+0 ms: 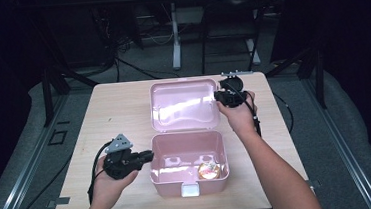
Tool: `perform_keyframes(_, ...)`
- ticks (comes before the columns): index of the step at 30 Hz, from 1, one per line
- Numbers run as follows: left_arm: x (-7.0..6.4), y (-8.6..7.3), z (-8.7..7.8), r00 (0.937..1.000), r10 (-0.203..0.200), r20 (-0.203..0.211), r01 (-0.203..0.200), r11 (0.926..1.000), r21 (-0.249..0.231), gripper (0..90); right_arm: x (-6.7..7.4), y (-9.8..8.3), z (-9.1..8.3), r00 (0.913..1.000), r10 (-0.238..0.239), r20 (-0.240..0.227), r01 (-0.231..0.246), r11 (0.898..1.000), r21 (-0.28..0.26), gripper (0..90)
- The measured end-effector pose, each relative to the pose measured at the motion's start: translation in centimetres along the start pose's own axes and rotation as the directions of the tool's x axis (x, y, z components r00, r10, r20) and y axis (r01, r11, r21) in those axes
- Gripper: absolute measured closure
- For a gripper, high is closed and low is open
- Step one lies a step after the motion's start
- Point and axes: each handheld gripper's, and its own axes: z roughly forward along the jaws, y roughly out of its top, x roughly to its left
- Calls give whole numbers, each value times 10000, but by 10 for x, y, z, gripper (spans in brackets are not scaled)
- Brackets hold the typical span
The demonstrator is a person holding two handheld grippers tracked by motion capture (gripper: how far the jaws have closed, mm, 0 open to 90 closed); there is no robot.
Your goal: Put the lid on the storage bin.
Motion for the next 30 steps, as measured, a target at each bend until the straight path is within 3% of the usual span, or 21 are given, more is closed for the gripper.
perform_keyframes(20, 0, 0, 0, 10000, -59, -26, 59, 10000, -24, 821, 6, -4, -37, 9983, -430, -384, 396, 9957, -841, 870)
perform_keyframes(26, 0, 0, 1, 10000, -84, -26, 84, 10000, -33, 821, 11, -9, -47, 9955, -921, -216, 887, 9884, -1233, 870)
perform_keyframes(30, -1, 0, 1, 10000, -81, -34, 81, 10000, -35, 821, 11, -12, -54, 9951, -925, -362, 866, 9863, -1401, 870)
